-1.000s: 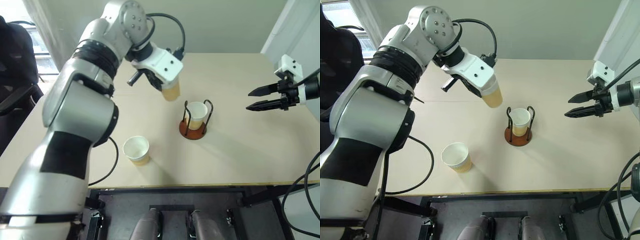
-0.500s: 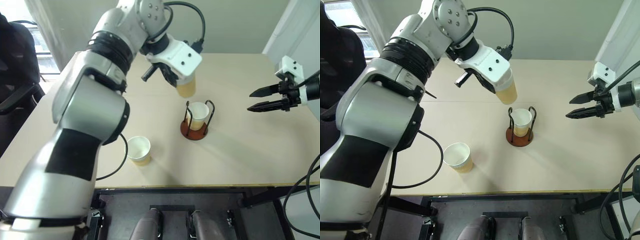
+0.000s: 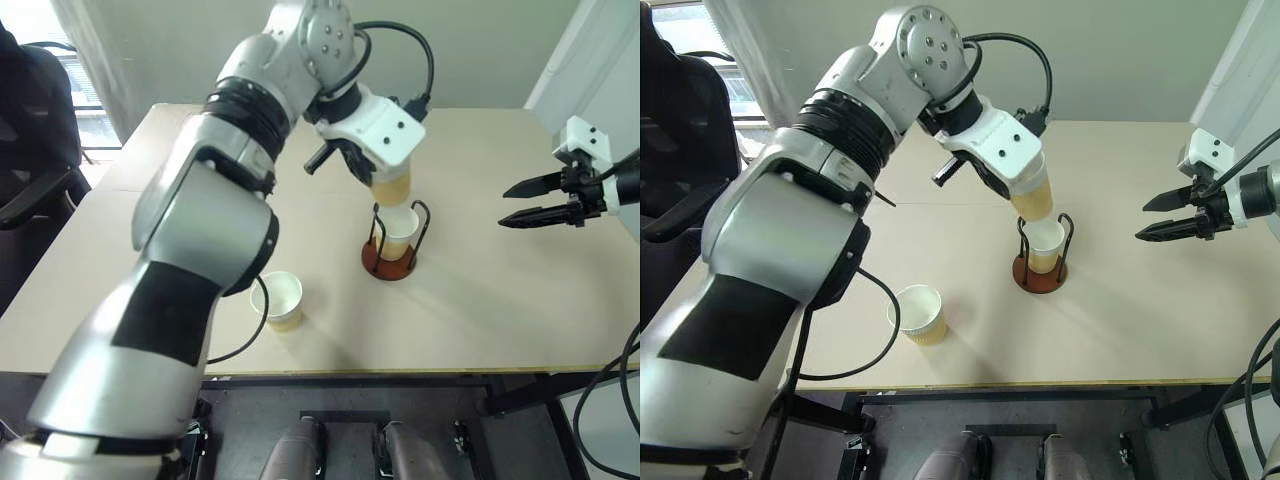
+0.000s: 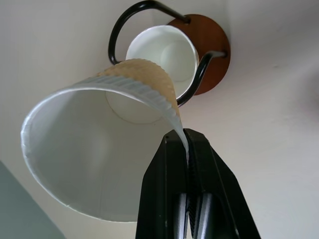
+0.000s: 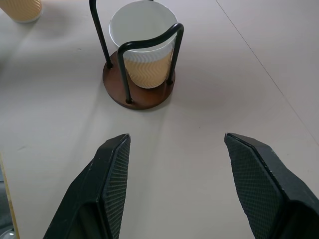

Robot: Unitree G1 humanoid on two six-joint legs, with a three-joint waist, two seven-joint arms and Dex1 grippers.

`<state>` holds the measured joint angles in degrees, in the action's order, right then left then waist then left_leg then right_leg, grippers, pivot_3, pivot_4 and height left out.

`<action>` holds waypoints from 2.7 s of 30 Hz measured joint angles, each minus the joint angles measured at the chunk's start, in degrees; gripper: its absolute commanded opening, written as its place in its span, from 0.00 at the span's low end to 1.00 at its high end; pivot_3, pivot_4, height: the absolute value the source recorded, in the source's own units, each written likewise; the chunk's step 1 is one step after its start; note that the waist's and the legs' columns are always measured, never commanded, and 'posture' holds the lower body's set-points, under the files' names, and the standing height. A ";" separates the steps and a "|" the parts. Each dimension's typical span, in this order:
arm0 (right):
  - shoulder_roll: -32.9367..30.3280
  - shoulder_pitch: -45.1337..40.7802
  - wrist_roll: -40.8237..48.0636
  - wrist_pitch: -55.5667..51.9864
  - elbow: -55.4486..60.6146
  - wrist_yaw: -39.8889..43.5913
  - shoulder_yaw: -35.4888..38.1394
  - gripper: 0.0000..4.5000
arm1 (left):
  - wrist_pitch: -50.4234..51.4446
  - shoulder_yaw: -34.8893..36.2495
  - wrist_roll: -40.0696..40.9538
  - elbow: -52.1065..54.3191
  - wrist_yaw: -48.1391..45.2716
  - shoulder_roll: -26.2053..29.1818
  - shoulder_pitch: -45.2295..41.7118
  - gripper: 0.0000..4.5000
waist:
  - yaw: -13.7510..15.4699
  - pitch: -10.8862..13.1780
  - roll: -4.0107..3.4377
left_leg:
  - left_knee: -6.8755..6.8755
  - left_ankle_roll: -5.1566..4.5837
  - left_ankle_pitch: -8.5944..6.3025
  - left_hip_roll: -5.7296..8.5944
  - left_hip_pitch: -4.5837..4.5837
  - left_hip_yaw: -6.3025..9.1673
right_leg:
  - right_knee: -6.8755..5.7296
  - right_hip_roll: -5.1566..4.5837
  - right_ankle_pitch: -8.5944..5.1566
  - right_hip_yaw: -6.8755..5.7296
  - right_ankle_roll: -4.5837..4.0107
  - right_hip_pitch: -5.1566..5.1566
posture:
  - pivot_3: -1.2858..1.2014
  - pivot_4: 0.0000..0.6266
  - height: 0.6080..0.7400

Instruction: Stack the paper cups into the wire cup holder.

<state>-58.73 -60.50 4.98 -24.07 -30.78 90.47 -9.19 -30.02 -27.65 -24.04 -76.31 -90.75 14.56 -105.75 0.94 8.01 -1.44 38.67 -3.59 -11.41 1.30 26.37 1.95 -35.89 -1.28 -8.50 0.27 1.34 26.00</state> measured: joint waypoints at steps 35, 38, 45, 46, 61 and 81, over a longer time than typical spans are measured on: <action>-0.76 2.55 0.45 -2.03 3.94 -0.64 1.53 0.68 | -1.53 -0.05 -1.51 0.00 1.12 -1.07 1.04 0.84 | 0.00 0.00 0.00 | 0.30 -0.10 -0.06 0.01 0.01 -0.03 | 0.00 0.01 0.01 0.01 0.13 -0.11 | 0.52 0.24 1.00; -0.94 2.55 0.45 -2.02 3.99 -0.71 1.53 0.68 | -1.82 -0.05 -1.66 0.00 1.20 -1.07 1.04 0.99 | 0.00 0.00 0.00 | 0.30 -0.10 -0.06 0.01 0.01 -0.03 | 0.00 0.01 0.01 0.01 0.14 -0.11 | 0.52 0.24 1.00; -0.96 2.54 0.42 -2.01 3.98 -1.01 1.53 0.68 | -2.46 0.31 -2.21 0.01 4.13 -0.97 1.04 0.99 | 0.00 0.00 0.00 | 0.31 -0.10 -0.06 0.01 0.01 -0.03 | 0.00 0.01 0.01 0.01 0.15 -0.12 | 0.52 0.24 1.00; -0.96 2.54 0.42 -1.99 4.03 -1.05 1.53 0.68 | -2.48 1.04 -1.45 0.08 3.72 -0.63 1.08 0.99 | -0.01 0.00 0.00 | 0.31 -0.10 -0.06 0.01 0.01 -0.03 | 0.00 0.01 0.01 0.01 0.15 -0.11 | 0.52 0.24 1.00; -1.25 9.58 8.96 -11.02 23.98 0.22 2.20 0.68 | 8.03 -30.96 41.36 33.46 -0.11 40.39 10.65 0.99 | -0.40 -0.06 -0.18 | 0.40 -0.03 -0.20 -0.03 0.02 0.09 | 0.00 0.09 -0.07 -0.04 0.07 -0.14 | 0.52 0.24 1.00; -2.82 8.03 14.86 -12.60 27.93 1.81 0.03 0.68 | 7.15 -46.28 42.79 67.18 -0.13 59.36 15.18 0.99 | -0.77 -0.04 -0.23 | -0.18 1.07 0.38 0.09 -0.37 0.43 | -0.11 0.12 -0.45 -0.03 -0.62 -0.34 | 0.52 0.24 1.00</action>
<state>-61.56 -52.47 19.84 -36.66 -2.85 92.27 -9.16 -22.87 -73.93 18.75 -9.13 -90.87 73.92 -90.57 0.16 7.98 -1.67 38.49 -2.52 -11.03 1.39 26.00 2.37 -36.00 -1.17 -8.95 0.24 0.72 25.66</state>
